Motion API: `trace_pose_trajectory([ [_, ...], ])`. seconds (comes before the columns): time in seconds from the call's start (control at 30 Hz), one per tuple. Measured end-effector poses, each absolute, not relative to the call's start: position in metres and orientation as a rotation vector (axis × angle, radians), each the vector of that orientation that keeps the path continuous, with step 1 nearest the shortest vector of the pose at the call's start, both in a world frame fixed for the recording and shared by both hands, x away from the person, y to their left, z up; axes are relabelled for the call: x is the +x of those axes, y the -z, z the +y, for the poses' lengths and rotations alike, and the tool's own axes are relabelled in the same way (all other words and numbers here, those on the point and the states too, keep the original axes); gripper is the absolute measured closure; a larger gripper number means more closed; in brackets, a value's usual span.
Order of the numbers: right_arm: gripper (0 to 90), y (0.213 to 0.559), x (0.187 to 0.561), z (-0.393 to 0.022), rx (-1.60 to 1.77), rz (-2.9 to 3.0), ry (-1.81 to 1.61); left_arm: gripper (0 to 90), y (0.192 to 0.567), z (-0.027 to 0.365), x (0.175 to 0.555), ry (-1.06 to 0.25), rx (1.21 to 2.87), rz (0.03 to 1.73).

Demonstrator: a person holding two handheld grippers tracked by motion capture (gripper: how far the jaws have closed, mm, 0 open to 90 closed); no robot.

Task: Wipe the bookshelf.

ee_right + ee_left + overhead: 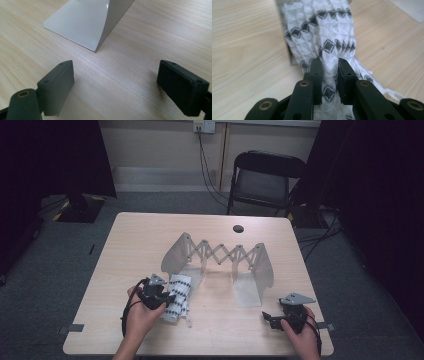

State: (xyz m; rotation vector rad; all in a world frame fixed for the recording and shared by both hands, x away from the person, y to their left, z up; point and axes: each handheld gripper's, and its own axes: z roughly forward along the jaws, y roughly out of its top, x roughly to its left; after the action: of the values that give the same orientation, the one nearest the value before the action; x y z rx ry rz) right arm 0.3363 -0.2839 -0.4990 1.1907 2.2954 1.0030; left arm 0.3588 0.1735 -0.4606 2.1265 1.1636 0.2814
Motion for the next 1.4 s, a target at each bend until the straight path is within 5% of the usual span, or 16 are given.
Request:
trace_pose_trajectory([
  [0.67,13.5,0.499,0.336,-0.284,1.192,2.294,-1.003,77.0,0.448,0.231,0.339,-0.372,2.093,1.279],
  [0.9,13.5,0.499,0.337,-0.283,1.195,2.293,-1.002,77.0,0.442,0.241,0.361,-0.453,2.081,1.37],
  [1.4,13.5,0.499,0.337,-0.283,1.196,2.293,-1.001,75.8,0.472,0.212,0.407,-0.39,2.069,1.323],
])
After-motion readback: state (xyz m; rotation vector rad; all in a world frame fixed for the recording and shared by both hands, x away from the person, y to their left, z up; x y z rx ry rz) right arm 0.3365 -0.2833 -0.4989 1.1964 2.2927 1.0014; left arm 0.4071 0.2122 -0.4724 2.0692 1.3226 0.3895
